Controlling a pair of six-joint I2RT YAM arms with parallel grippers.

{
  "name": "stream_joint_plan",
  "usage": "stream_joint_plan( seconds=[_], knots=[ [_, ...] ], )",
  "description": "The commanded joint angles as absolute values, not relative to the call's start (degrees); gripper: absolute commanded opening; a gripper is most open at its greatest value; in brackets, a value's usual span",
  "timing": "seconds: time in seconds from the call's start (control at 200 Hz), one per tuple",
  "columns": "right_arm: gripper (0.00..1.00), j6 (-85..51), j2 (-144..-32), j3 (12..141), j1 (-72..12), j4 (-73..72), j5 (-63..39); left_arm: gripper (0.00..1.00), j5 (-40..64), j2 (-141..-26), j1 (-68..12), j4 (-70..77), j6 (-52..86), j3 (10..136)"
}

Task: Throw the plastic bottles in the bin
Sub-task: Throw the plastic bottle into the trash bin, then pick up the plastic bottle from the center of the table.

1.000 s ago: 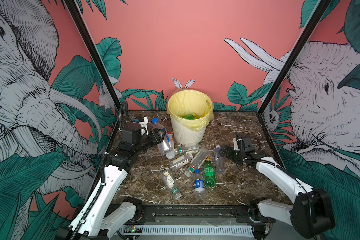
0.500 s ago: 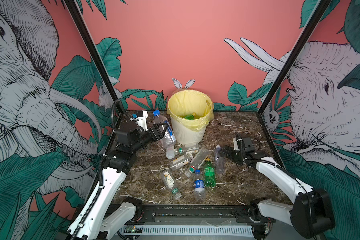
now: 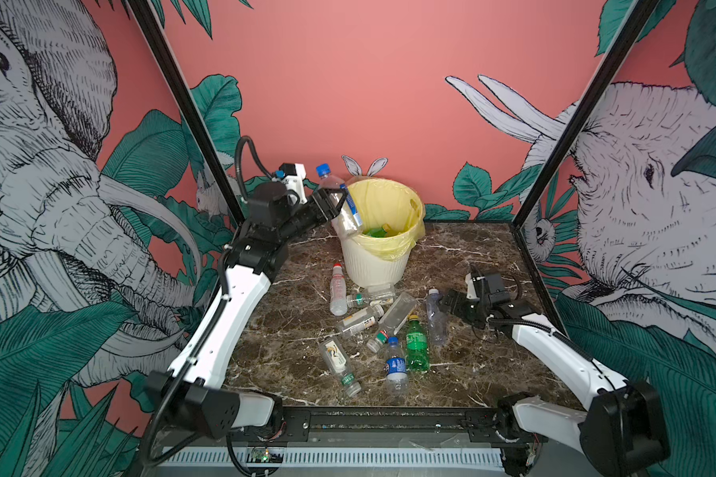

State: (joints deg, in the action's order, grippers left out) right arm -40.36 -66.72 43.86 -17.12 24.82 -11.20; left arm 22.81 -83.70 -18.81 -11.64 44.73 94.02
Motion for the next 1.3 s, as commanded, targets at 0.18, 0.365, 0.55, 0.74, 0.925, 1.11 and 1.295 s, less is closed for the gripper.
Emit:
stream_joint_plan(
  seconds=[0.18, 0.365, 0.55, 0.74, 0.925, 1.11, 1.295],
  knots=[
    [0.99, -40.1, -63.4, 46.8, -17.0, 29.1, -10.7, 0.99, 23.6, -100.7, -19.7, -21.7, 42.7, 122.5],
    [0.99, -38.7, -60.1, 45.1, -17.0, 28.3, -8.6, 1.00, 21.2, -95.7, -19.3, -30.5, 37.8, 124.3],
    [0.99, -37.9, -56.8, 42.8, -17.0, 26.2, -6.3, 0.99, 23.1, -88.5, -19.2, -33.0, 34.4, 115.3],
    [0.99, -34.5, -57.8, 43.8, -17.0, 28.2, -6.0, 0.99, 20.5, -80.0, -18.8, -35.2, 31.5, 102.7],
    [0.99, -32.5, -60.2, 44.6, -17.0, 30.0, -6.0, 0.99, 20.1, -73.4, -18.5, -35.0, 31.2, 91.4],
    [0.99, -31.0, -62.7, 46.3, -17.0, 31.9, -6.1, 1.00, 18.1, -68.3, -18.0, -35.2, 30.8, 82.3],
    [0.99, -31.7, -64.5, 46.7, -17.0, 32.1, -7.0, 0.99, 16.6, -65.0, -17.1, -37.2, 30.1, 77.0]
  ],
)
